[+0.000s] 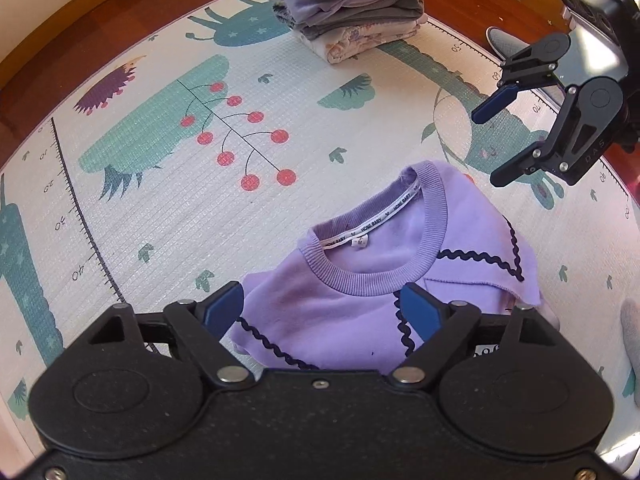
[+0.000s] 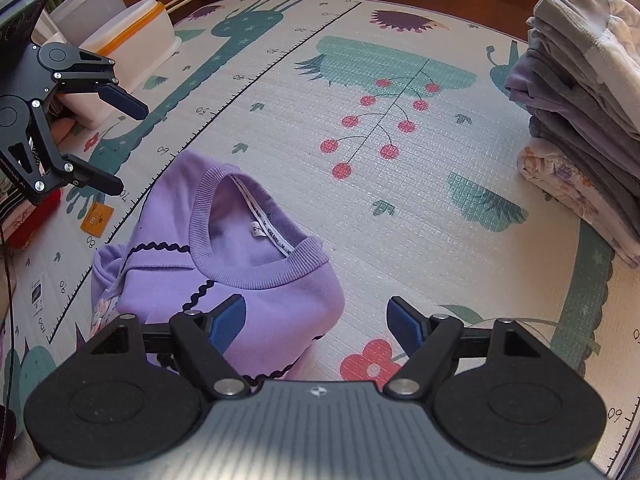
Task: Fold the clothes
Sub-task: 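Grasp the sweatshirt collar with the right gripper while the left gripper grasps the neckband beside it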
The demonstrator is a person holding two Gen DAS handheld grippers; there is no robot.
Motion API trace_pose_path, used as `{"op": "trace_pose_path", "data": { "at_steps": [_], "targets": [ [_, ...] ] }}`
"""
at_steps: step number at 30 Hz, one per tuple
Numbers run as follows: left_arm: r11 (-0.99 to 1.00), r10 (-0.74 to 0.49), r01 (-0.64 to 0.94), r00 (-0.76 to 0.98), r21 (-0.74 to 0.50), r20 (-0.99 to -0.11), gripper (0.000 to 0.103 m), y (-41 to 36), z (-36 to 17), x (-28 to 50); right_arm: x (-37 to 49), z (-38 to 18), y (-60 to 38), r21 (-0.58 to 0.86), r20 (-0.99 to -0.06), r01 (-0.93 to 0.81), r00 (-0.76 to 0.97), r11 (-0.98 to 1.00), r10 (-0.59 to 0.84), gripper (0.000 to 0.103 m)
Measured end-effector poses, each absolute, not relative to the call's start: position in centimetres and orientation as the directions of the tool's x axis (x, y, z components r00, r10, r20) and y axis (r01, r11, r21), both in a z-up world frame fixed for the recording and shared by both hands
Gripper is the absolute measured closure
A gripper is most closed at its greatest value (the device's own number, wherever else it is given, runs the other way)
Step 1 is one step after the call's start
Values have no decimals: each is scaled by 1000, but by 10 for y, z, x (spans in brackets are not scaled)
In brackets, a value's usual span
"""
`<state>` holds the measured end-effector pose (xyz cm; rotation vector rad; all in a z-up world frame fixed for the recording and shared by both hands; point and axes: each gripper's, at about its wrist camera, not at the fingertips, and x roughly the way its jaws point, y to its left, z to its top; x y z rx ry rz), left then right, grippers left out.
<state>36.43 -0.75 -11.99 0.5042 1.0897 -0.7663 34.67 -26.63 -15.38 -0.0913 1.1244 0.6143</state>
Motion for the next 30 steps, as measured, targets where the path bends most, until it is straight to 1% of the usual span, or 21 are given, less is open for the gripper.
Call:
{"op": "trace_pose_path", "data": {
  "at_steps": [6,11,14,18,20,21,23,25,26,27,28,29,30],
  "targets": [
    [637,-383,764,195,-105,-903,18,-1,-148,395,370,-173,-266,324,-815,-516,274,793,511,25],
    [602,-443,771,107,-206,-890,19,-4,-170,411,384,-194,-264,389,-788,-503,252,772,561,21],
    [581,-462,776,66,-246,-884,19,-3,-182,420,388,-206,-263,435,-774,-486,228,758,590,20],
    [551,-497,764,-24,-336,-867,19,2,-197,430,388,-221,-261,507,-754,-468,165,724,635,21],
    [533,-495,770,-53,-352,-867,21,6,-203,429,384,-223,-258,528,-748,-483,125,699,652,28],
    [527,-495,772,-60,-355,-867,29,9,-204,428,382,-223,-257,530,-748,-498,108,687,655,30],
    [515,-501,776,-71,-363,-863,34,17,-203,425,375,-218,-255,520,-751,-528,93,671,654,36],
    [500,-489,799,-57,-333,-871,45,20,-197,418,370,-214,-256,513,-750,-547,89,662,655,46],
    [493,-479,812,-48,-313,-877,48,22,-194,415,368,-211,-258,506,-749,-555,96,660,655,49],
    [489,-469,821,-39,-296,-882,54,22,-192,411,366,-208,-259,496,-751,-562,105,662,652,54],
    [480,-457,834,-25,-271,-889,60,24,-190,406,364,-206,-259,481,-756,-572,112,664,645,62],
    [477,-449,843,-10,-249,-893,64,24,-188,402,361,-204,-257,459,-766,-586,119,668,632,65],
    [474,-441,851,6,-227,-898,70,25,-187,398,358,-202,-255,436,-775,-603,126,668,620,72]
  ]
}}
